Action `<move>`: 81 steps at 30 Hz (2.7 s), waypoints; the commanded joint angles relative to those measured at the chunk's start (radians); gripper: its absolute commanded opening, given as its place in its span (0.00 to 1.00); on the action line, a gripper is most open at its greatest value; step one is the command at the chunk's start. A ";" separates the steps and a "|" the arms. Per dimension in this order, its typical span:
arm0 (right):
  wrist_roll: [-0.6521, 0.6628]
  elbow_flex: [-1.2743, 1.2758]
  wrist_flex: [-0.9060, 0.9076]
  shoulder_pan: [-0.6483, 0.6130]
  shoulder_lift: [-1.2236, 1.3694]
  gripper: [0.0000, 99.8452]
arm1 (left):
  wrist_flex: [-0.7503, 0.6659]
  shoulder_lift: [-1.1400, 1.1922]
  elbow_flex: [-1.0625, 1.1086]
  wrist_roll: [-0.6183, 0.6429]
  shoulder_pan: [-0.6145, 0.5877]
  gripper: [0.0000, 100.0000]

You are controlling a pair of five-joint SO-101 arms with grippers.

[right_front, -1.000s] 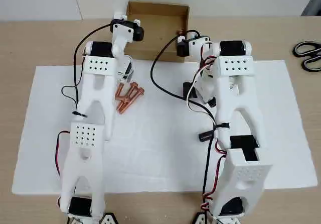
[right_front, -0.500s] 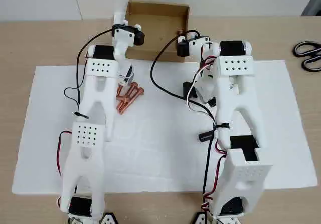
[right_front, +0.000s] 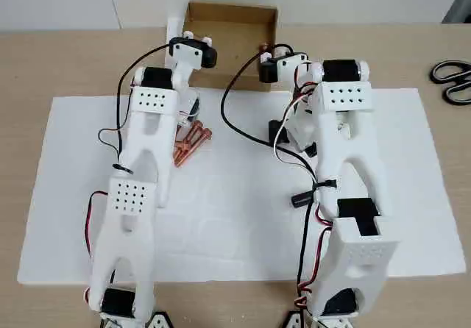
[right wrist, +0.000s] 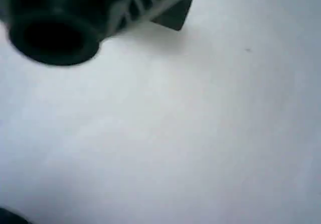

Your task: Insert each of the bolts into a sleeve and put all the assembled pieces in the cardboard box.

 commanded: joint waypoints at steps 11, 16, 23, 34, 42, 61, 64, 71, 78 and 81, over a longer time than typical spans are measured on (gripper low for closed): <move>-0.009 -0.048 0.015 -0.007 -0.012 0.00 | 0.077 -0.009 -0.234 0.011 0.041 0.01; -0.008 -0.048 0.015 -0.007 -0.012 0.00 | 0.080 -0.017 -0.285 0.012 0.040 0.01; -0.012 -0.048 0.015 -0.007 -0.013 0.00 | 0.081 -0.170 -0.277 0.046 0.037 0.01; -0.014 -0.048 0.016 -0.007 -0.065 0.00 | 0.081 -0.654 0.317 0.046 0.063 0.01; -0.014 -0.048 0.015 -0.007 -0.140 0.00 | 0.077 -1.111 0.931 0.040 0.091 0.01; -0.015 -0.048 0.016 -0.007 -0.142 0.00 | -0.582 -1.479 1.954 0.044 0.017 0.01; -0.015 -0.048 0.015 -0.007 -0.140 0.00 | -0.586 -1.479 1.980 0.044 0.002 0.01; -0.015 -0.048 0.013 -0.036 -0.140 0.00 | -0.586 -1.479 2.015 0.044 0.008 0.01; -0.035 -0.048 0.008 -0.048 -0.140 0.00 | -0.588 -1.479 2.052 0.043 0.005 0.01; -0.035 -0.048 0.008 -0.048 -0.143 0.00 | -0.600 -1.479 2.066 0.044 0.003 0.04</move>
